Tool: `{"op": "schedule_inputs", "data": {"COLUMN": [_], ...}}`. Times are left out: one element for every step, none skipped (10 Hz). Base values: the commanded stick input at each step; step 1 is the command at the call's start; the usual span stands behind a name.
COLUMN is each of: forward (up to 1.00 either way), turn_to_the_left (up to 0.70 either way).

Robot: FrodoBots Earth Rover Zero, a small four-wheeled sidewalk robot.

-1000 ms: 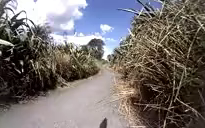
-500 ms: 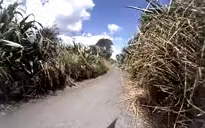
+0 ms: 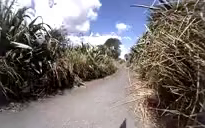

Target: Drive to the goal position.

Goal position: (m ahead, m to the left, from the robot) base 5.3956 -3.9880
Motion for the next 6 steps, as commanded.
{"op": "schedule_inputs", "data": {"forward": [0.00, 0.00, 0.00, 0.00, 0.00, 0.00], "turn_to_the_left": [0.13, 0.06, 0.00, 0.00, 0.00, 0.00]}}
